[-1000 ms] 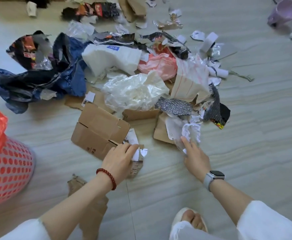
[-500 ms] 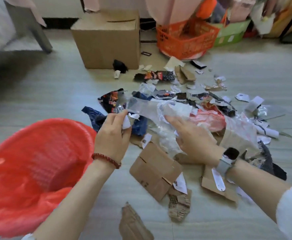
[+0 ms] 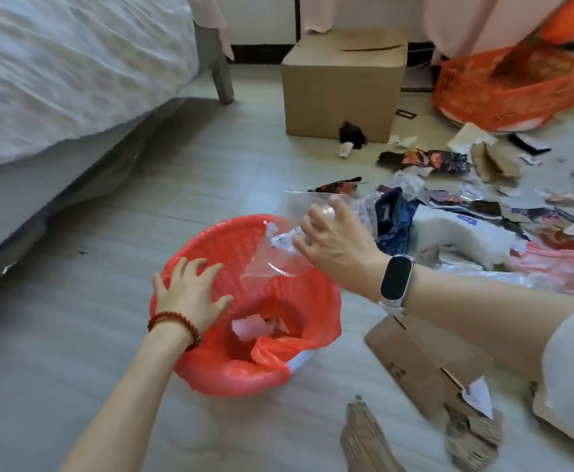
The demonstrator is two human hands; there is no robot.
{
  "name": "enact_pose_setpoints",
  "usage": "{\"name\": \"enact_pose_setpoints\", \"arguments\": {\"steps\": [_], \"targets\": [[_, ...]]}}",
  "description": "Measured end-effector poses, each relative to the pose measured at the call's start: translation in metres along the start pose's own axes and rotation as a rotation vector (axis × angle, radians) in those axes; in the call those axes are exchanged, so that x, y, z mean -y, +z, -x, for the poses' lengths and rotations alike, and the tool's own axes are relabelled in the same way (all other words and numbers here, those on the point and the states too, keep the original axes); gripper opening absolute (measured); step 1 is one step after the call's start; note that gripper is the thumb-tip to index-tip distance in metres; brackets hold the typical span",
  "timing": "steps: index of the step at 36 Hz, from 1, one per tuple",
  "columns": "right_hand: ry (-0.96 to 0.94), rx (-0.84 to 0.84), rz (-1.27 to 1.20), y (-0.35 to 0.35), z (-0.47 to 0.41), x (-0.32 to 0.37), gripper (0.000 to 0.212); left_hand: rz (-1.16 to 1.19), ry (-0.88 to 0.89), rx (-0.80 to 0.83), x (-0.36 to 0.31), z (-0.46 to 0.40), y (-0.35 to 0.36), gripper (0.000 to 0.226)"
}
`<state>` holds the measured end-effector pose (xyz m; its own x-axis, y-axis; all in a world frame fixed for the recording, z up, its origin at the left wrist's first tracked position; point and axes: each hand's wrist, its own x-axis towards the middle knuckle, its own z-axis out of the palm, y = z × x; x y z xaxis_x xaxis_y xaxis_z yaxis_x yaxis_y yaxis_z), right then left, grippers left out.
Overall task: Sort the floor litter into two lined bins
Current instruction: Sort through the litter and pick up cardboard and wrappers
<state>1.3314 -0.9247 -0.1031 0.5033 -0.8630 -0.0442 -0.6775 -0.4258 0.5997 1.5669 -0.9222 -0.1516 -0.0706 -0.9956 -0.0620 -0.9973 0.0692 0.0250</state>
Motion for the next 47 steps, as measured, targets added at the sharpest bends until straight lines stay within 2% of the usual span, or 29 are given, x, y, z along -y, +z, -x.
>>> {"name": "enact_pose_setpoints", "arguments": {"steps": [3,6,8,10,11,14,16,17,19,20,22,25,29,31,34,36,38,41,44,47], "targets": [[-0.082,-0.09,-0.093,-0.018,-0.014,0.027,0.045,0.123,-0.168,-0.119,0.016,0.0,0.001,0.055],[-0.212,-0.072,-0.205,-0.002,-0.024,0.058,0.043,0.201,-0.283,-0.071,0.027,0.002,0.007,0.061],[-0.3,0.167,-0.404,0.004,-0.027,0.069,0.054,0.316,-0.293,-0.027,0.032,0.002,0.013,0.065],[-0.303,0.276,-0.463,0.009,-0.026,0.073,0.069,0.4,-0.266,-0.039,0.033,0.004,0.018,0.067],[-0.291,0.278,-0.499,0.014,-0.027,0.073,0.071,0.41,-0.261,-0.059,0.032,0.005,0.02,0.067],[-0.17,0.091,-0.579,0.023,-0.017,0.066,0.056,0.444,-0.285,-0.121,0.025,0.006,0.022,0.063],[-0.009,-0.05,-0.59,0.028,-0.005,0.054,0.048,0.488,-0.295,-0.153,0.017,0.006,0.024,0.061],[0.097,-0.062,-0.628,0.032,0.003,0.048,0.049,0.513,-0.297,-0.165,0.012,0.004,0.025,0.06],[0.27,0.041,-0.716,0.046,0.02,0.037,0.055,0.569,-0.298,-0.184,-0.002,0.001,0.025,0.059],[0.307,0.117,-0.744,0.054,0.028,0.032,0.057,0.596,-0.292,-0.192,-0.011,-0.001,0.025,0.059],[0.362,0.163,-0.838,0.067,0.04,0.02,0.056,0.631,-0.263,-0.201,-0.031,-0.006,0.025,0.057],[0.444,0.097,-0.99,0.082,0.05,0.0,0.053,0.622,-0.198,-0.171,-0.06,-0.017,0.025,0.058],[0.496,0.042,-1.092,0.096,0.068,-0.027,0.05,0.48,-0.178,-0.089,-0.092,-0.036,0.02,0.06],[0.53,-0.033,-1.141,0.101,0.08,-0.038,0.048,0.432,-0.173,-0.098,-0.111,-0.04,0.011,0.056],[0.587,-0.168,-1.166,0.108,0.103,-0.055,0.043,0.421,-0.026,-0.22,-0.15,-0.033,-0.004,0.047],[0.634,-0.214,-1.173,0.118,0.123,-0.064,0.041,0.424,0.17,-0.359,-0.183,-0.021,-0.006,0.039],[0.687,-0.224,-1.183,0.13,0.147,-0.071,0.037,0.446,0.398,-0.423,-0.22,-0.003,-0.003,0.038],[0.769,-0.172,-1.191,0.153,0.188,-0.076,0.035,0.452,0.689,-0.34,-0.273,0.027,0.011,0.035],[0.837,-0.091,-1.158,0.181,0.233,-0.075,0.033,0.337,0.917,-0.224,-0.313,0.05,0.037,0.035],[0.916,-0.016,-1.152,0.21,0.276,-0.066,0.031,0.214,1.113,-0.101,-0.338,0.065,0.068,0.021]]}}
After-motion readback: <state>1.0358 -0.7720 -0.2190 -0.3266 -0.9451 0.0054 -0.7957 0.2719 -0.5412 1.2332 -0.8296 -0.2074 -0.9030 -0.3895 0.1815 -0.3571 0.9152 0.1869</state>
